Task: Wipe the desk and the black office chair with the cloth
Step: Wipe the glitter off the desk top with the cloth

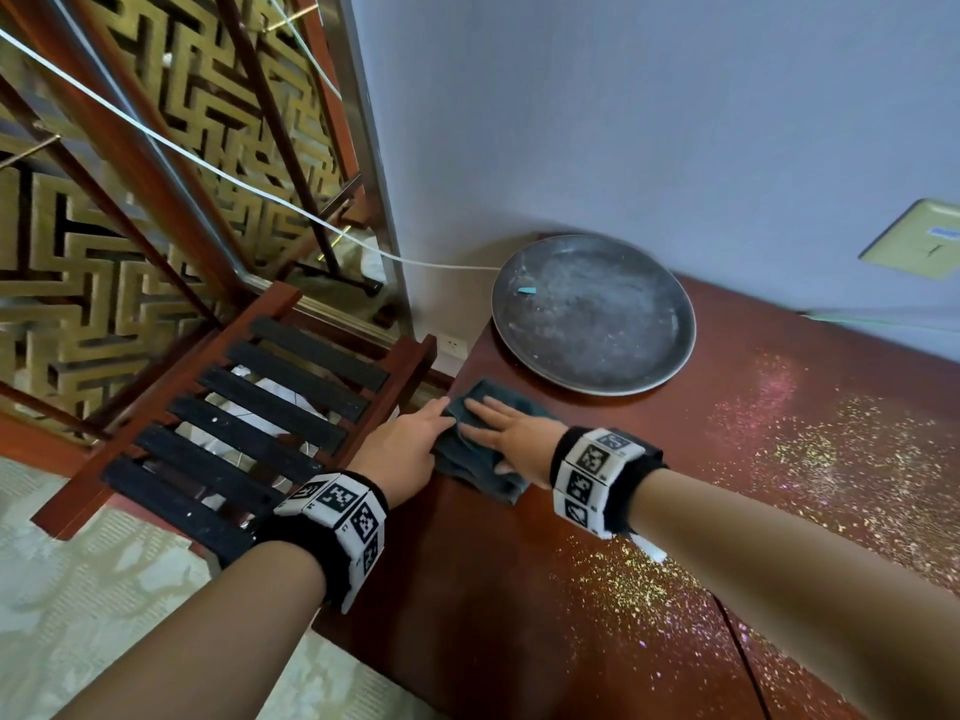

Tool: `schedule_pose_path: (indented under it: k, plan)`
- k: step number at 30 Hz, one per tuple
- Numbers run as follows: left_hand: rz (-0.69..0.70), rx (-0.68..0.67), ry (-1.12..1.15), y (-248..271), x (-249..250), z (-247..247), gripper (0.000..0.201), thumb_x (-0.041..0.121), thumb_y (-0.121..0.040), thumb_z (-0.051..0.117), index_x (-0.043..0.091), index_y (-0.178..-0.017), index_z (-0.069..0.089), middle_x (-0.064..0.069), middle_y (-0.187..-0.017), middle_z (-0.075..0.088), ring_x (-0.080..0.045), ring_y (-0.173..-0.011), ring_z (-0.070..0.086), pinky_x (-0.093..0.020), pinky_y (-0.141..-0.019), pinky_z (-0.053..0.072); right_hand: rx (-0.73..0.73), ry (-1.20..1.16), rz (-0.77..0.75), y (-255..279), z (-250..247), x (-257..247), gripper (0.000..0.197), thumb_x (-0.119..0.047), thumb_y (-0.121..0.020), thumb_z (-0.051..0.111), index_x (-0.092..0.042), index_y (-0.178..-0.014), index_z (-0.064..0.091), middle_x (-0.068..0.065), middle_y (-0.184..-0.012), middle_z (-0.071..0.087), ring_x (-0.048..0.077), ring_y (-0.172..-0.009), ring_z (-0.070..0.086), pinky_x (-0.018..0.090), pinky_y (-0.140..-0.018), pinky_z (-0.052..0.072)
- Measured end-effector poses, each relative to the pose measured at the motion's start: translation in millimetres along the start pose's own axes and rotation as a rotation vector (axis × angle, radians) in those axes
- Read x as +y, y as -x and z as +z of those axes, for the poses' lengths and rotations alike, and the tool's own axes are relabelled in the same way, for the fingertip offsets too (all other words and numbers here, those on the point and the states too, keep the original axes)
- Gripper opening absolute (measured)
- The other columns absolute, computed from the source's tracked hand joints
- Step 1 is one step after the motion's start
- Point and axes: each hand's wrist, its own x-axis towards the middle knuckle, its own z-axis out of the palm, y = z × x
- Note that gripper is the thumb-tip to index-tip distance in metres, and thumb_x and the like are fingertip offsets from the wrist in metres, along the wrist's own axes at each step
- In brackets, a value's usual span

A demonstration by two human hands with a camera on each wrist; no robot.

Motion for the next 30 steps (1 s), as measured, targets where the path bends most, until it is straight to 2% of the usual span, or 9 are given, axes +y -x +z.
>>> schedule_pose_path:
  k: [5,8,11,14,17,20,24,27,30]
  plan:
    - [-0.040,0.054,0.040,-5.1,6.0,1.9,0.060,0.005,-0.093,0.044,0.018,-0.149,0.027,0.005,-0.159,0.015,-0.015,-0.142,0.027,-0.036,-0.116,0.023,0.034,-0.073,0.096,-16.0,-21.9,10.6,0.074,-0.023,-0.097,0.047,-0.020,-0.150,-0.004,0.006,-0.157,-0.015,0.027,-0.145,-0.009,0.041,-0.117,0.011]
    - [-0.097,0.108,0.102,-4.8,6.4,2.9,0.055,0.009,-0.096,0.042,0.019,-0.149,0.028,0.004,-0.157,0.022,-0.021,-0.138,0.035,-0.034,-0.112,0.030,0.005,-0.009,-0.023,2.6,-1.0,-14.0,0.073,-0.022,-0.096,0.047,-0.022,-0.150,-0.002,0.006,-0.157,-0.015,0.027,-0.144,-0.010,0.045,-0.118,0.008]
    - [-0.150,0.110,0.122,-5.8,4.9,2.3,0.052,0.012,-0.098,0.042,0.019,-0.148,0.030,0.002,-0.153,0.032,-0.027,-0.135,0.039,-0.035,-0.106,0.037,-0.013,0.012,-0.150,16.5,10.7,-19.6,0.070,-0.021,-0.097,0.046,-0.023,-0.151,0.001,0.004,-0.157,-0.017,0.023,-0.144,-0.013,0.040,-0.118,0.004]
    - [-0.135,0.072,0.093,-8.7,2.8,3.7,0.052,0.011,-0.098,0.042,0.019,-0.147,0.031,0.000,-0.151,0.036,-0.026,-0.131,0.044,-0.036,-0.104,0.039,0.003,-0.057,-0.041,4.1,-7.7,3.9,0.071,-0.022,-0.097,0.046,-0.024,-0.150,-0.001,0.003,-0.157,-0.017,0.022,-0.144,-0.013,0.040,-0.117,0.003]
    - [-0.133,0.067,0.097,-10.8,-0.3,2.6,0.052,0.009,-0.097,0.041,0.021,-0.147,0.033,-0.006,-0.146,0.044,-0.028,-0.127,0.048,-0.038,-0.101,0.042,0.033,-0.113,0.058,-13.1,-20.9,18.9,0.074,-0.022,-0.097,0.048,-0.024,-0.150,-0.002,0.004,-0.157,-0.016,0.024,-0.145,-0.012,0.041,-0.117,0.009]
    - [-0.160,0.108,0.110,-9.8,-3.0,-0.6,0.052,0.009,-0.096,0.043,0.022,-0.146,0.035,-0.013,-0.133,0.056,-0.031,-0.117,0.054,-0.038,-0.095,0.045,0.013,-0.039,0.012,-5.5,-9.4,-5.4,0.072,-0.024,-0.097,0.047,-0.025,-0.150,-0.002,0.006,-0.157,-0.015,0.027,-0.144,-0.011,0.044,-0.116,0.007]
    - [-0.115,0.074,0.126,-9.4,-0.9,-1.8,0.051,0.009,-0.097,0.044,0.022,-0.145,0.036,-0.006,-0.146,0.044,-0.025,-0.131,0.045,-0.037,-0.106,0.038,-0.016,-0.010,-0.169,6.7,11.9,-36.7,0.070,-0.022,-0.097,0.046,-0.026,-0.151,0.002,0.004,-0.156,-0.017,0.024,-0.144,-0.015,0.041,-0.118,0.004]
    - [-0.096,0.079,0.115,-8.0,3.1,-2.0,0.052,0.009,-0.097,0.044,0.020,-0.146,0.034,-0.002,-0.151,0.037,-0.023,-0.135,0.040,-0.032,-0.109,0.033,0.002,-0.054,-0.061,-6.7,-7.9,-5.6,0.073,-0.022,-0.096,0.049,-0.024,-0.151,0.000,0.004,-0.156,-0.017,0.023,-0.144,-0.013,0.041,-0.117,0.005]
    - [-0.066,0.131,0.107,-7.5,0.4,-0.1,0.053,0.009,-0.096,0.046,0.019,-0.146,0.034,-0.001,-0.150,0.038,-0.022,-0.134,0.041,-0.033,-0.109,0.034,0.026,-0.117,0.074,-16.0,-26.2,14.9,0.076,-0.020,-0.096,0.050,-0.025,-0.150,-0.003,0.003,-0.157,-0.016,0.023,-0.145,-0.011,0.040,-0.116,0.010]
